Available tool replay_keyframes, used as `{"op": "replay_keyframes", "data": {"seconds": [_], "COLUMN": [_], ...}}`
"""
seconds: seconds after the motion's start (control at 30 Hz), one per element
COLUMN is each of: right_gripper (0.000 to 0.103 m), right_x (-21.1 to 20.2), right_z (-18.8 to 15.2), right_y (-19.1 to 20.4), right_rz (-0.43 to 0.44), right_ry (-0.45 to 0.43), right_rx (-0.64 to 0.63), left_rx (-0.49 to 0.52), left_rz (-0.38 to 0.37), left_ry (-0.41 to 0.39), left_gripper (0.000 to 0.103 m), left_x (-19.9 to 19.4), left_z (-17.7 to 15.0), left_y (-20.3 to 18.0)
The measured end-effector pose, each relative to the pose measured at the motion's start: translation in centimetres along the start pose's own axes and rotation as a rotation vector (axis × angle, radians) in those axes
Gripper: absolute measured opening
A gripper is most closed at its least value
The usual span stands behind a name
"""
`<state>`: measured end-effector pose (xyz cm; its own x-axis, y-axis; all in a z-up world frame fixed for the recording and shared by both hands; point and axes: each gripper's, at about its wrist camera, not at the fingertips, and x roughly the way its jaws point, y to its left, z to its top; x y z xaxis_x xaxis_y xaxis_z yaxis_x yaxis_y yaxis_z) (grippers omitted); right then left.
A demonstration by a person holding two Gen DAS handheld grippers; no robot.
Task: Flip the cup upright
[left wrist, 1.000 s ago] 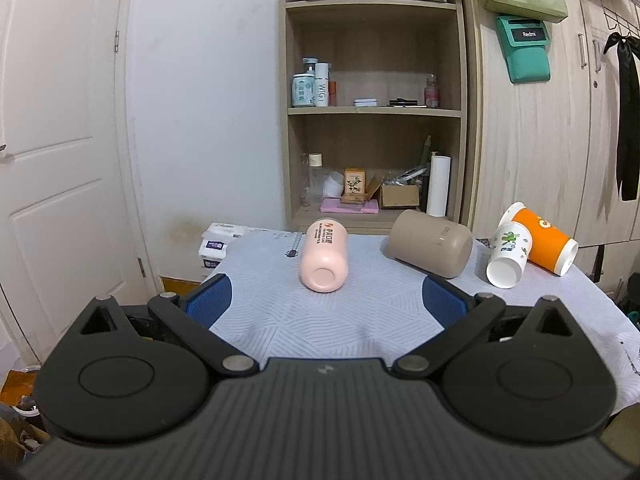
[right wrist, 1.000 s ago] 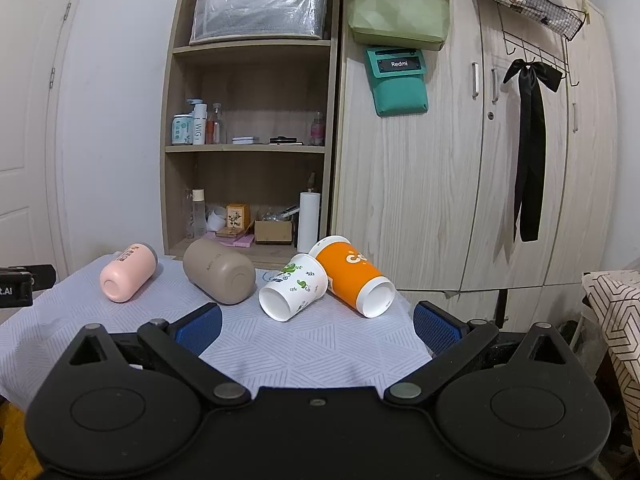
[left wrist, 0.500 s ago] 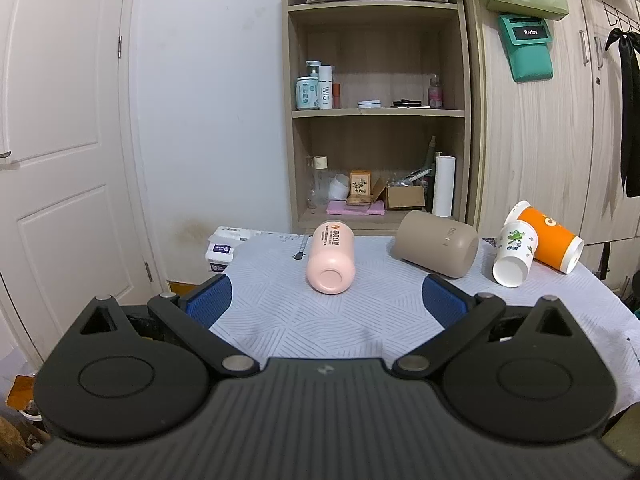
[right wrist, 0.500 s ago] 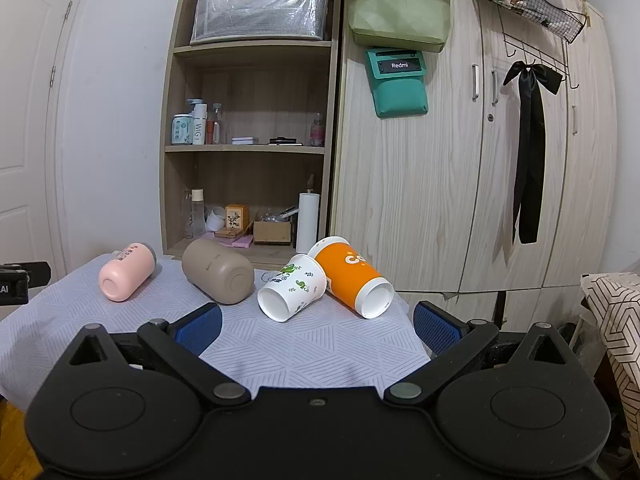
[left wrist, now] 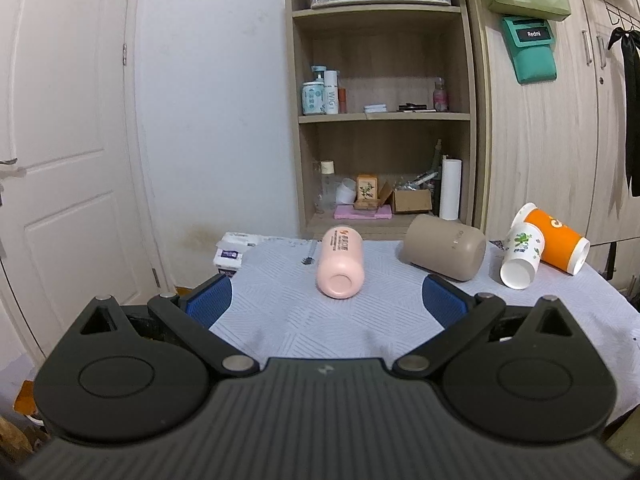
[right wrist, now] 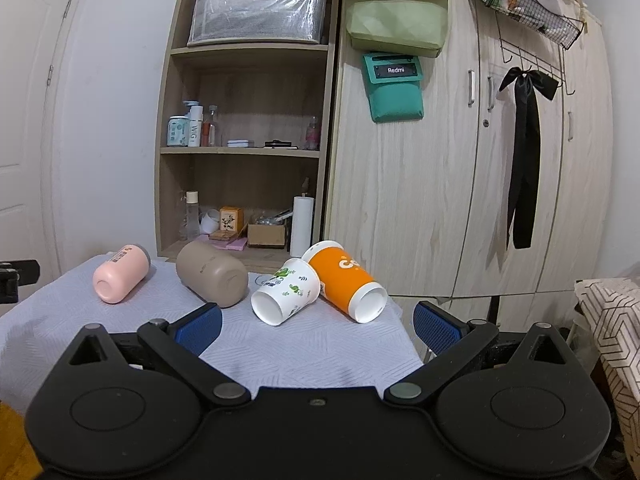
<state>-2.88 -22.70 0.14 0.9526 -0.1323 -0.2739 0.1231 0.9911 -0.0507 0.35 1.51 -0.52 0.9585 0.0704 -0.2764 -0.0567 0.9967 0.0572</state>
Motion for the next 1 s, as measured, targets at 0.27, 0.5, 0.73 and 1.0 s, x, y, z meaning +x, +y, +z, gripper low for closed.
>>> {"op": "replay_keyframes", "data": {"seconds": [0.27,0.5,0.73,1.0], "right_gripper": [0.103,0.103,0.103,0.103], "right_x": [-0.4,-0.4,0.0,2.1], "right_z": [0.2,0.2,0.1,2.4], "right_y": [0.0,-0.1,-0.1,-1.0], "right_rz": [-0.014,-0.017,0.002,0.362], "right_ry": [-0.019,-0.016,-0.008,-0.075], "right_rx": [-0.018,-0.017,-0.021,-0.035], "left_rx": [0.010,0.035,0.031,-0.018], "left_rz": [0.000,0.005,0.000,-0.112], "left_ry": [-0.003,0.011,0.036,0.133], "left_gripper": [0.103,0.103,0.103,0.103], "left_x": [-0.5,-0.9,-0.4,3.0], "left_z": [0.2,0.2,0.5,2.8], "left_y": [0.3,0.0,-0.5,-1.3]}}
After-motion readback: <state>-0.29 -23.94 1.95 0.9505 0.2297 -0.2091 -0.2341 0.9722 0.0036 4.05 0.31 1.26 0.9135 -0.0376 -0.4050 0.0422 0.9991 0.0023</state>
